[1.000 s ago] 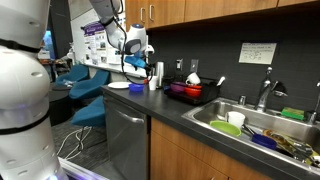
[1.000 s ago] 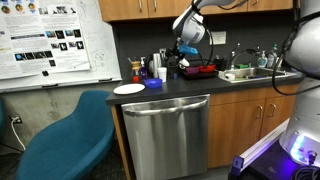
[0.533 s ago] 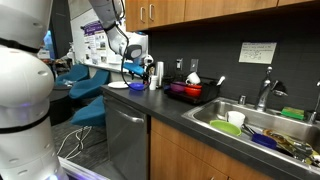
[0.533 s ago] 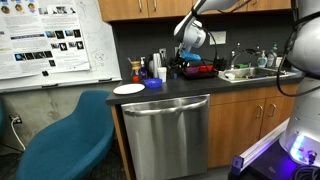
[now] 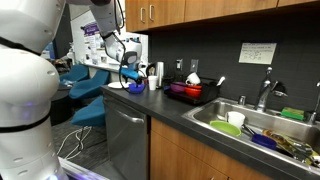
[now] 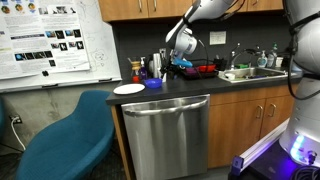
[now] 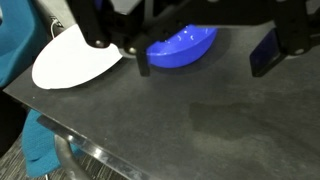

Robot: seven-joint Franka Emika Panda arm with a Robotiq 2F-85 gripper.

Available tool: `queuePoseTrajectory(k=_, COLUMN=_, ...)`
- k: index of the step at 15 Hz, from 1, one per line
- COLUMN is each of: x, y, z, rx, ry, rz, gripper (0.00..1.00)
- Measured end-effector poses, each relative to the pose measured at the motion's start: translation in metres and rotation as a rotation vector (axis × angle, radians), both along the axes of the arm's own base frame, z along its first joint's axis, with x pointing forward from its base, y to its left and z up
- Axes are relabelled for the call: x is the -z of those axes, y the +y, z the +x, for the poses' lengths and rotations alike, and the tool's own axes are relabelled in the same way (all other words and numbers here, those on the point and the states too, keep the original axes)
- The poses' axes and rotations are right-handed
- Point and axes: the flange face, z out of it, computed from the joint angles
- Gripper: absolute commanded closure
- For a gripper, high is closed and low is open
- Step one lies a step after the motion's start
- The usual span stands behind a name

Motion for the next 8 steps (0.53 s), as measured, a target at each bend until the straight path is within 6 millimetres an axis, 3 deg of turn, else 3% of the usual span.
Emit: queuePoseTrajectory(k=8, x=0.0, y=0.065, z=0.02, rx=-0.354, ry=-0.077, rz=-0.162, gripper=0.0)
